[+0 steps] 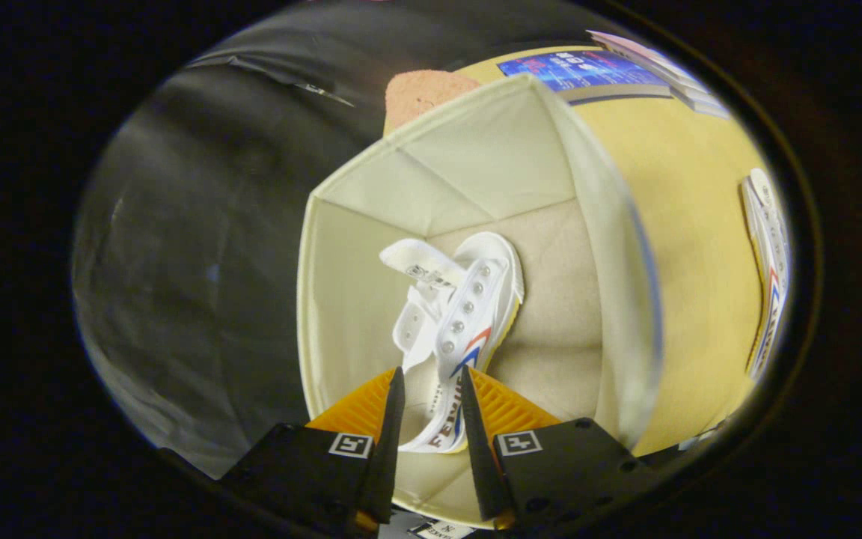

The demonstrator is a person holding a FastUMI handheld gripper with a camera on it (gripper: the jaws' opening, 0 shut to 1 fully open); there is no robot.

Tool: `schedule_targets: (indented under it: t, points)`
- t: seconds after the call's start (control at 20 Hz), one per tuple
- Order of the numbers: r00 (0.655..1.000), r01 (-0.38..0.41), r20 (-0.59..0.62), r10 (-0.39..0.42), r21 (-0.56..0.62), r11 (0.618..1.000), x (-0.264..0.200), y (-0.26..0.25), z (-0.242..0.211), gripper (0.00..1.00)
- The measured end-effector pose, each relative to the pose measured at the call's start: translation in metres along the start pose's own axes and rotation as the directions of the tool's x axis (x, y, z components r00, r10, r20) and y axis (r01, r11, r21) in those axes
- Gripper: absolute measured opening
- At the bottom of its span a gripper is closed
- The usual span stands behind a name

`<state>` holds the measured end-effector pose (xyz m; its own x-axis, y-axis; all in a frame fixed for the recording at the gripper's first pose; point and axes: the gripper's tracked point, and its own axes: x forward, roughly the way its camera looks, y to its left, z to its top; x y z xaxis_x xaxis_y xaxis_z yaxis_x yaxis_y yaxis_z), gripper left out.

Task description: Open the storage box then place both shoes into the box .Put the left shoe in first, then the right shoe, with the right side of both shoes facing outward in a uniform manner.

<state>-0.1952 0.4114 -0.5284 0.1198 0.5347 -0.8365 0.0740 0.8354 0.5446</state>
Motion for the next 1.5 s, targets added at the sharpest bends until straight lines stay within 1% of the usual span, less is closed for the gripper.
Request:
schedule_targets:
  t: [0.15,0.25,0.3,0.35,0.45,0.55,0.7,0.9,1.1,1.3,1.5]
  points:
    - [0.996,-0.057,0.075,0.056,0.018,0.998,-0.035,0.0,0.03,0.46]
    - [0.987,-0.091,0.137,0.085,0.036,0.995,-0.06,-0.01,0.056,0.46]
    - [0.98,-0.106,0.175,0.096,0.045,0.993,-0.074,-0.016,0.07,0.46]
    - [0.973,-0.106,0.213,0.091,0.059,0.993,-0.088,-0.028,0.086,0.46]
    - [0.959,-0.088,0.277,0.061,0.086,0.992,-0.117,-0.06,0.113,0.46]
    - [0.946,-0.05,0.324,0.009,0.118,0.992,-0.136,-0.102,0.132,0.46]
    - [0.925,0.006,0.373,-0.071,0.174,0.985,-0.16,-0.168,0.15,0.46]
    - [0.903,0.091,0.39,-0.179,0.233,0.968,-0.183,-0.246,0.145,0.46]
    - [0.9,0.146,0.361,-0.246,0.282,0.948,-0.189,-0.299,0.121,0.47]
    - [0.904,0.19,0.32,-0.283,0.292,0.937,-0.182,-0.324,0.095,0.47]
    - [0.903,0.266,0.279,-0.327,0.237,0.935,-0.173,-0.335,0.068,0.47]
